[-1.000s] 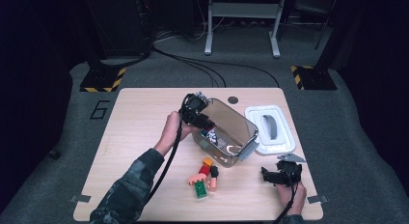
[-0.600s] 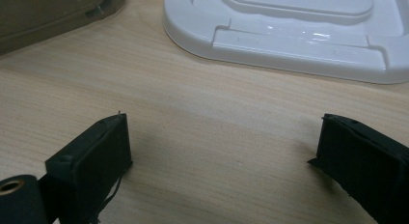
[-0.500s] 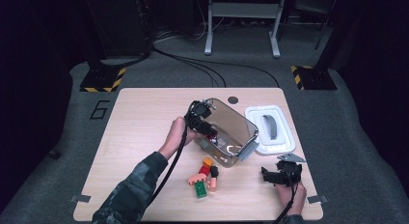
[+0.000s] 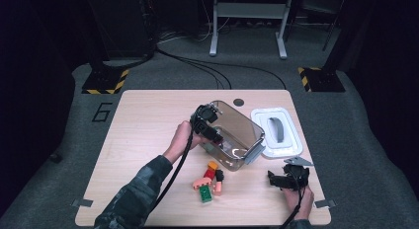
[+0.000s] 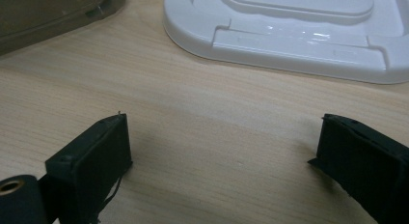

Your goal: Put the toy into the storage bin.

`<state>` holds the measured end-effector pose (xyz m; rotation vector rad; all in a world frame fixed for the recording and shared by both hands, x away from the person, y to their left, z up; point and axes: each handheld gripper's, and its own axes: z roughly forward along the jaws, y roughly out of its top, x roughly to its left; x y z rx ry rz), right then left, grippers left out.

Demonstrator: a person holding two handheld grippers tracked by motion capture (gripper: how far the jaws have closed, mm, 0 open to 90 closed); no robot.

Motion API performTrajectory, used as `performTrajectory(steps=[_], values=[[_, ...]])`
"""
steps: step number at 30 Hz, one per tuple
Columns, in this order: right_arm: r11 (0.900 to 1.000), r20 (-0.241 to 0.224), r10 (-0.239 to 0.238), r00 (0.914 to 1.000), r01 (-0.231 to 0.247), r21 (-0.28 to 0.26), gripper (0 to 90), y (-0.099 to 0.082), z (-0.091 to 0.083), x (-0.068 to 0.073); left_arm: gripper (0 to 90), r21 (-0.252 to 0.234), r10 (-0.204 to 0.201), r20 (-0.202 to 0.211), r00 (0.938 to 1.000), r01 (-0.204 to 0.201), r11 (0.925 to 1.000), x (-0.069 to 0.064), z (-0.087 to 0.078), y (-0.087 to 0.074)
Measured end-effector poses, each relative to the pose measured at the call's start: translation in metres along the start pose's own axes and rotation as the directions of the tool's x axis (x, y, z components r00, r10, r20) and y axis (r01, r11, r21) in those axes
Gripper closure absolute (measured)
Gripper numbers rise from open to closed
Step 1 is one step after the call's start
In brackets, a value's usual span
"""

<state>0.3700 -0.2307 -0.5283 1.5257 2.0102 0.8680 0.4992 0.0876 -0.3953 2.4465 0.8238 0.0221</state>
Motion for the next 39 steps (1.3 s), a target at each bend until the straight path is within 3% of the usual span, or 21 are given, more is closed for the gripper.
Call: performTrajectory(steps=[8, 13, 19, 23, 26, 28, 31, 36, 39], values=[[1.0000, 0.000, 0.001, 1.0000, -0.001, 0.000, 4.1, 0.000, 0.000, 0.000, 58.3, 0.024, -0.001, 0.022, 0.9998, 0.000, 0.9997, -0.001, 0.004, 0.000], [1.0000, -0.001, 0.001, 1.0000, -0.001, 0.000, 4.1, 0.000, 0.000, 0.000, 39.9, -0.009, 0.005, 0.007, 1.0000, -0.005, 0.9999, -0.003, -0.005, -0.003], [1.0000, -0.002, 0.006, 1.0000, -0.006, -0.001, 4.1, 0.000, 0.000, 0.000, 25.4, -0.060, 0.005, -0.015, 0.9999, -0.006, 0.9982, -0.005, -0.024, -0.012], [1.0000, -0.001, 0.001, 1.0000, -0.001, 0.000, 4.0, 0.000, 0.000, 0.000, 19.7, -0.127, 0.003, -0.051, 0.9987, -0.010, 0.9919, -0.007, -0.046, -0.031], [1.0000, 0.000, 0.000, 1.0000, 0.000, 0.001, 4.0, 0.000, 0.000, 0.000, 18.1, -0.141, 0.000, -0.065, 0.9979, -0.010, 0.9900, -0.007, -0.053, -0.041], [1.0000, -0.002, -0.003, 1.0000, 0.003, 0.002, 4.0, 0.000, 0.000, 0.000, 17.5, -0.163, -0.017, -0.085, 0.9962, 0.003, 0.9866, -0.005, -0.059, -0.058], [1.0000, 0.000, 0.001, 1.0000, -0.001, 0.000, 4.1, 0.000, 0.000, 0.000, 17.3, -0.160, -0.024, -0.115, 0.9931, 0.005, 0.9871, -0.003, -0.059, -0.072], [1.0000, 0.000, 0.001, 1.0000, -0.001, 0.001, 4.1, 0.000, 0.000, 0.000, 16.2, -0.155, -0.032, -0.126, 0.9915, 0.012, 0.9878, -0.002, -0.052, -0.090], [1.0000, -0.001, -0.003, 1.0000, 0.003, 0.002, 4.0, 0.000, 0.000, 0.000, 15.7, -0.151, -0.033, -0.116, 0.9927, 0.015, 0.9884, -0.005, -0.039, -0.106]])
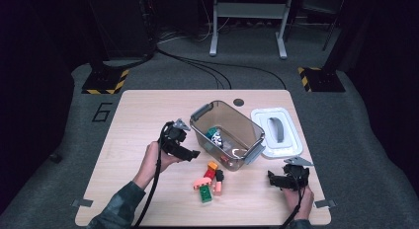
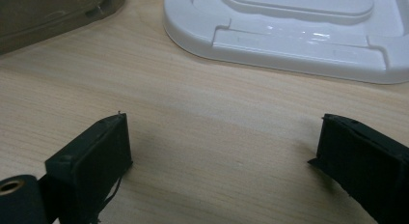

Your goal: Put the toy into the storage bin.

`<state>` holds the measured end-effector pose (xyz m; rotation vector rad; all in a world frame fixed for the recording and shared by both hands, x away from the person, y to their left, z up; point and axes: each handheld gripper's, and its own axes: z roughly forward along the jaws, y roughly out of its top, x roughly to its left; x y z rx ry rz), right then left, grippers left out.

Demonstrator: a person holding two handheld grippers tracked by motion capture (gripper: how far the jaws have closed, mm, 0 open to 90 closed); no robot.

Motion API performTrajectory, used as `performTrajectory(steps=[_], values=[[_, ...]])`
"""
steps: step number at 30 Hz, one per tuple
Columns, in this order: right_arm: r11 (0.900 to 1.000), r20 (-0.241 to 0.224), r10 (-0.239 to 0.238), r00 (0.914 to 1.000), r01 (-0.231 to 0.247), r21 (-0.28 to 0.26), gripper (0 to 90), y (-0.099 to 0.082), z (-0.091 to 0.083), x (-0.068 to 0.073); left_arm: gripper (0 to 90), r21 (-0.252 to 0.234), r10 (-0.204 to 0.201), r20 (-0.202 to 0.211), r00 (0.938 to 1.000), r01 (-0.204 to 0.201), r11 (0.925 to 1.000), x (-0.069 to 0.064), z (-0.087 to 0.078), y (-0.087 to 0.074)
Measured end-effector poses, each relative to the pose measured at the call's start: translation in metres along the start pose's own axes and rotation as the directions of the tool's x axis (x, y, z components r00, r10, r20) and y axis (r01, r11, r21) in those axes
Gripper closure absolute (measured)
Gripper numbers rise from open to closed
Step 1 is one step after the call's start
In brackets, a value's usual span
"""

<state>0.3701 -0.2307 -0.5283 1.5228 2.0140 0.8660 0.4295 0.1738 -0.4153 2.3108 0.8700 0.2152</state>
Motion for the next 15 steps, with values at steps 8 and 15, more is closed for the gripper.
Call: performTrajectory(steps=[8, 15], values=[[1.0000, 0.001, -0.001, 1.0000, 0.001, 0.001, 4.0, 0.000, 0.000, 0.000, 17.0, 0.053, 0.044, 0.066, 0.9969, -0.047, 0.9975, -0.026, 0.032, -0.025], [1.0000, 0.001, -0.001, 1.0000, 0.001, 0.002, 4.0, 0.000, 0.000, 0.000, 30.1, 0.090, 0.094, 0.124, 0.9879, -0.105, 0.9903, -0.044, 0.050, -0.035]])
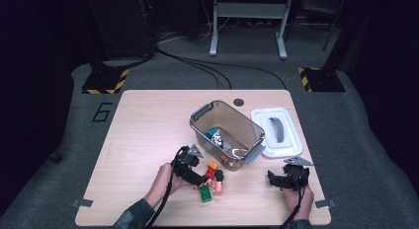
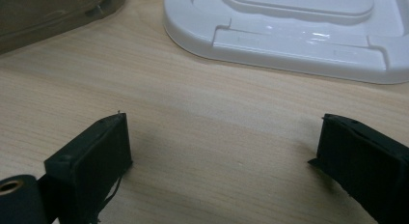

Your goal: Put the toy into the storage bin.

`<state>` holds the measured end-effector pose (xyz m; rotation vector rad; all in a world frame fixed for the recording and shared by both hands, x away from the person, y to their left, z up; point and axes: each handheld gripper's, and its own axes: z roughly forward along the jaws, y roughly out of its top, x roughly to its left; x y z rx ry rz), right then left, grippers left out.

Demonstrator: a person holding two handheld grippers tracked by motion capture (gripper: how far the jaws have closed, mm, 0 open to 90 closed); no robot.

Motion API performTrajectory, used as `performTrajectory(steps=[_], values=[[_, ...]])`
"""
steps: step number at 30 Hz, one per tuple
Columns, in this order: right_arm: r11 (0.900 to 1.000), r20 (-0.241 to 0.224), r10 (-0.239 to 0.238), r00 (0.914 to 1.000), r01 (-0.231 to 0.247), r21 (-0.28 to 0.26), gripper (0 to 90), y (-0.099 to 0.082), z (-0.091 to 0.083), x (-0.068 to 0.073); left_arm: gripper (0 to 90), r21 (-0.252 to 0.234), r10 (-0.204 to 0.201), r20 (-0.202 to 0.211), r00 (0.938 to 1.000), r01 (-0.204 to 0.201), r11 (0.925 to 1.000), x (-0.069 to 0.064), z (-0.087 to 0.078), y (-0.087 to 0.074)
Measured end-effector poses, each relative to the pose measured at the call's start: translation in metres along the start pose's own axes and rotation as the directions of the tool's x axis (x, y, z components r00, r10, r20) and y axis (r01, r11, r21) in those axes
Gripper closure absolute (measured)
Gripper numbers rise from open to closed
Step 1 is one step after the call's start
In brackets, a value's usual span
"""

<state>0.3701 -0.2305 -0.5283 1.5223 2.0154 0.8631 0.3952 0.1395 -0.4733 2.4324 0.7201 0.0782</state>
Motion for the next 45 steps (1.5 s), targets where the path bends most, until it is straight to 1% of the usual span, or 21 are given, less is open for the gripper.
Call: performTrajectory(steps=[2, 4, 5, 6, 8, 10, 12, 14, 16, 17, 20, 21, 23, 24, 25, 31, 36, 37, 41, 43, 45], values=[[1.0000, 0.000, -0.001, 1.0000, 0.001, 0.000, 4.0, 0.000, 0.000, 0.000, 33.9, 0.010, 0.008, 0.002, 1.0000, -0.008, 0.9999, -0.002, 0.004, -0.002], [1.0000, 0.000, 0.000, 1.0000, 0.000, 0.000, 4.0, 0.000, 0.000, 0.000, 40.7, 0.017, 0.011, 0.007, 0.9999, -0.011, 0.9998, -0.002, 0.004, -0.003], [1.0000, 0.000, 0.000, 1.0000, 0.000, 0.000, 4.0, 0.000, 0.000, 0.000, 40.7, 0.006, 0.008, 0.016, 0.9998, -0.008, 1.0000, -0.001, 0.004, -0.005], [1.0000, 0.000, 0.001, 1.0000, -0.001, -0.001, 4.1, 0.000, 0.000, 0.000, 46.8, 0.001, 0.002, 0.037, 0.9993, -0.002, 1.0000, 0.001, 0.003, -0.006], [1.0000, 0.000, 0.001, 1.0000, -0.001, 0.000, 4.1, 0.000, 0.000, 0.000, 53.1, -0.002, 0.004, 0.031, 0.9995, -0.004, 1.0000, 0.003, 0.001, -0.007], [1.0000, 0.000, 0.001, 1.0000, -0.001, -0.001, 4.1, 0.000, 0.000, 0.000, 55.7, 0.002, 0.002, 0.037, 0.9993, -0.002, 1.0000, 0.004, 0.000, -0.007], [1.0000, 0.000, 0.002, 1.0000, -0.002, -0.002, 4.2, 0.000, 0.000, 0.000, 56.1, -0.001, -0.007, 0.038, 0.9993, 0.007, 1.0000, 0.007, -0.001, -0.009], [1.0000, 0.000, 0.002, 1.0000, -0.002, -0.001, 4.2, 0.000, 0.000, 0.000, 56.0, 0.003, -0.026, 0.021, 0.9995, 0.026, 0.9997, 0.012, -0.003, -0.010], [1.0000, 0.000, 0.002, 1.0000, -0.002, -0.002, 4.2, 0.000, 0.000, 0.000, 55.5, -0.001, -0.036, -0.013, 0.9993, 0.036, 0.9994, 0.015, -0.005, -0.011], [1.0000, 0.000, 0.002, 1.0000, -0.002, -0.001, 4.2, 0.000, 0.000, 0.000, 55.1, -0.001, -0.044, -0.017, 0.9989, 0.044, 0.9990, 0.016, -0.006, -0.011], [1.0000, -0.001, 0.002, 1.0000, -0.002, -0.002, 4.2, 0.000, 0.000, 0.000, 50.4, -0.010, -0.054, -0.006, 0.9985, 0.054, 0.9985, 0.016, -0.007, -0.010], [1.0000, 0.000, 0.005, 1.0000, -0.005, -0.002, 4.2, 0.000, 0.000, 0.000, 47.6, -0.002, -0.050, -0.009, 0.9987, 0.050, 0.9988, 0.016, -0.006, -0.010], [1.0000, 0.000, 0.003, 1.0000, -0.003, -0.001, 4.2, 0.000, 0.000, 0.000, 46.7, 0.024, -0.039, -0.004, 0.9992, 0.039, 0.9990, 0.013, -0.001, -0.009], [1.0000, 0.000, 0.004, 1.0000, -0.004, -0.002, 4.2, 0.000, 0.000, 0.000, 46.7, 0.036, -0.041, 0.011, 0.9991, 0.040, 0.9985, 0.013, 0.001, -0.008], [1.0000, 0.001, 0.005, 1.0000, -0.005, -0.002, 4.2, 0.000, 0.000, 0.000, 47.4, 0.045, -0.035, 0.008, 0.9994, 0.034, 0.9984, 0.013, 0.003, -0.009], [1.0000, 0.001, 0.005, 1.0000, -0.005, -0.002, 4.2, 0.000, 0.000, 0.000, 64.6, 0.057, -0.035, 0.009, 0.9994, 0.034, 0.9978, 0.017, 0.003, -0.012], [1.0000, 0.001, 0.006, 1.0000, -0.006, -0.003, 4.3, 0.000, 0.000, 0.000, 66.0, 0.058, -0.037, -0.003, 0.9993, 0.037, 0.9976, 0.019, 0.000, -0.012], [1.0000, 0.001, 0.006, 1.0000, -0.006, -0.003, 4.3, 0.000, 0.000, 0.000, 66.1, 0.056, -0.037, 0.002, 0.9993, 0.037, 0.9978, 0.020, 0.000, -0.011], [1.0000, 0.001, 0.006, 1.0000, -0.006, -0.003, 4.4, 0.000, 0.000, 0.000, 57.7, 0.061, -0.043, 0.000, 0.9991, 0.043, 0.9972, 0.019, 0.003, -0.008], [1.0000, 0.001, 0.006, 1.0000, -0.006, -0.003, 4.3, 0.000, 0.000, 0.000, 58.4, 0.074, -0.041, 0.007, 0.9991, 0.041, 0.9964, 0.019, 0.007, -0.006], [1.0000, 0.001, 0.006, 1.0000, -0.006, -0.003, 4.4, 0.000, 0.000, 0.000, 63.3, 0.075, -0.035, -0.001, 0.9994, 0.035, 0.9966, 0.018, 0.008, -0.005]])
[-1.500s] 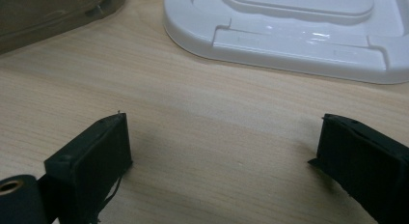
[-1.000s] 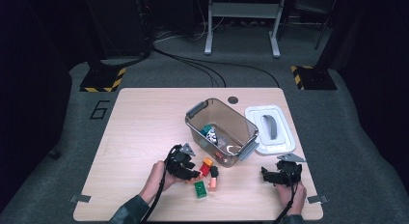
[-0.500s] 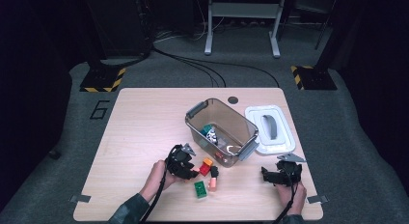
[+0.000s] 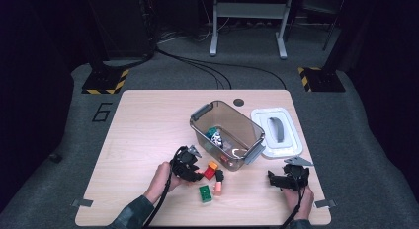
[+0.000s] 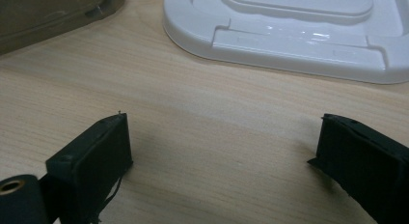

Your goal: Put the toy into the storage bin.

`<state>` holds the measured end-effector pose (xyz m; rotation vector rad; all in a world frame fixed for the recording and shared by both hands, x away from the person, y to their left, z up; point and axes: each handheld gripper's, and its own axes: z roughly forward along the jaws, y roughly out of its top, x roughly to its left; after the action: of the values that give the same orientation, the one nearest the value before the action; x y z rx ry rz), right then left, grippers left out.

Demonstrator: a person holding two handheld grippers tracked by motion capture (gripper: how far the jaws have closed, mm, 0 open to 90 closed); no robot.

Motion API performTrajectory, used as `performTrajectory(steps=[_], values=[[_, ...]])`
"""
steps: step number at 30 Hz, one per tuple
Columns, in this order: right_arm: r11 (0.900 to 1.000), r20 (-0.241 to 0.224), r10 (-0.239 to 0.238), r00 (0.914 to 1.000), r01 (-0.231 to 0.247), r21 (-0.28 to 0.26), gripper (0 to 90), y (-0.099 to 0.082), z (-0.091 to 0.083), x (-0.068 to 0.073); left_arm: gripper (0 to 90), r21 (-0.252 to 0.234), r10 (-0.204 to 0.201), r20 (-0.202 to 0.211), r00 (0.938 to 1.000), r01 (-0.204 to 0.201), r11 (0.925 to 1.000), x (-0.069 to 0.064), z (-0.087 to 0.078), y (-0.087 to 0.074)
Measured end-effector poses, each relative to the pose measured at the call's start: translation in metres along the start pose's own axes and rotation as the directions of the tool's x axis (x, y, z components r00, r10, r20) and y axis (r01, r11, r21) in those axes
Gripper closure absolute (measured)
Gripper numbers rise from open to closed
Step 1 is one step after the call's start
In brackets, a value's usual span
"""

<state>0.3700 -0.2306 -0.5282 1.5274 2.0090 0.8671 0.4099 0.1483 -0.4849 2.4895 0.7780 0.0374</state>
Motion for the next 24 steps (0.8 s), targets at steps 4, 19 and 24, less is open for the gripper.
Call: performTrajectory(steps=[4, 19, 24], values=[[1.0000, 0.000, -0.001, 1.0000, 0.001, 0.000, 4.3, 0.0000, 0.0000, -0.0001, 66.8, 0.001, 0.004, -0.015, 0.9999, -0.004, 1.0000, -0.0006, -0.0021, 0.0002], [1.0000, -0.002, -0.003, 1.0000, 0.003, 0.000, 4.4, 0.0000, 0.0000, -0.0004, 62.1, 0.045, 0.000, -0.040, 0.9992, 0.002, 0.9990, 0.0019, 0.0033, -0.0011], [1.0000, -0.002, 0.006, 1.0000, -0.006, -0.003, 4.5, 0.0001, 0.0002, 0.0002, 67.0, 0.028, 0.009, -0.049, 0.9988, -0.008, 0.9996, 0.0005, -0.0009, -0.0014]])
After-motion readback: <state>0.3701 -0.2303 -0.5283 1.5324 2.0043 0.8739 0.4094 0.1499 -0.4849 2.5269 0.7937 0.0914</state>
